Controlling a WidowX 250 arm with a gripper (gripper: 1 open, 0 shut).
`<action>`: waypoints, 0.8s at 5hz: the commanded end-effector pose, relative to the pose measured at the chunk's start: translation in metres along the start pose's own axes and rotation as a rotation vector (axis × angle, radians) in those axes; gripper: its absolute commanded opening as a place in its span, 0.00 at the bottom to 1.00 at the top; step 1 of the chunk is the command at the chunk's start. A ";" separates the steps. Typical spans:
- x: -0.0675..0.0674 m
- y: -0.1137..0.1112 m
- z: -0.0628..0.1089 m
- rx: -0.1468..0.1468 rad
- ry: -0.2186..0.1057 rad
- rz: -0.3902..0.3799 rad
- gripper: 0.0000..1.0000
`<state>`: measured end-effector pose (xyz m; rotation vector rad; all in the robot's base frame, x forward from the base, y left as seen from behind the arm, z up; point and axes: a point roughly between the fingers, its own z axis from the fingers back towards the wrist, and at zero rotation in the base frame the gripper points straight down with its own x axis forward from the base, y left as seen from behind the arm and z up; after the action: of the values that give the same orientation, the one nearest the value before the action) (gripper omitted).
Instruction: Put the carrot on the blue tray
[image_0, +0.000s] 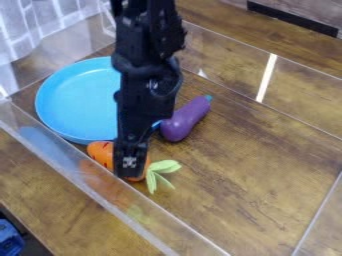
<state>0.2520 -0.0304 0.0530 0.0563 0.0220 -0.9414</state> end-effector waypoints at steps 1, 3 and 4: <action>-0.001 0.010 -0.007 0.037 -0.033 0.030 1.00; -0.006 0.013 -0.001 0.052 -0.055 0.039 1.00; -0.013 0.019 -0.011 0.049 -0.063 0.068 1.00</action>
<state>0.2564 -0.0103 0.0360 0.0593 -0.0321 -0.8797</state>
